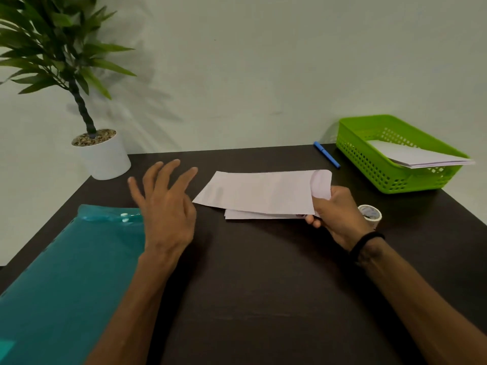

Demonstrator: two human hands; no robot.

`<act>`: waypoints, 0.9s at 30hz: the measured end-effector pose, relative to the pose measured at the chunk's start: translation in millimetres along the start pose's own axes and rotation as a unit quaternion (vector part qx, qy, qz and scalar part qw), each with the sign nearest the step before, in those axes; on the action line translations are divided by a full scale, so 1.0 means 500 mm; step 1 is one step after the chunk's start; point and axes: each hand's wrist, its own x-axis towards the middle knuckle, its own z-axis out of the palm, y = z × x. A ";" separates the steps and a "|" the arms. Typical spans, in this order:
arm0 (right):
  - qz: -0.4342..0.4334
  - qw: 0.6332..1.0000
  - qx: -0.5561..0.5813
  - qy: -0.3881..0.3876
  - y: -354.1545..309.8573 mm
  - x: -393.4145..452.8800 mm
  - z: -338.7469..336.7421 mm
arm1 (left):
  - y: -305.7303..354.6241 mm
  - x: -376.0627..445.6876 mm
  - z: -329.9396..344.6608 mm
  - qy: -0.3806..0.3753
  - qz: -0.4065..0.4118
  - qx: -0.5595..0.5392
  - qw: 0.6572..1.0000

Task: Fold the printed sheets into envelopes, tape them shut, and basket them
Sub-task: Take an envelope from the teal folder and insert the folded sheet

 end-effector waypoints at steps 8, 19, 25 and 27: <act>-0.067 0.981 -0.179 0.022 0.011 -0.007 0.009 | 0.061 -0.030 0.044 -0.140 0.158 -0.052 0.976; -0.153 0.974 -0.074 -0.148 0.016 0.001 -0.002 | 0.083 -0.014 0.000 -0.047 0.174 -0.001 0.984; -0.192 0.973 -0.097 -0.083 0.023 0.010 -0.005 | 0.087 -0.012 -0.007 -0.002 0.177 0.024 0.984; -0.203 0.970 -0.112 -0.072 0.027 0.012 -0.001 | 0.088 -0.010 -0.011 0.005 0.173 0.038 0.984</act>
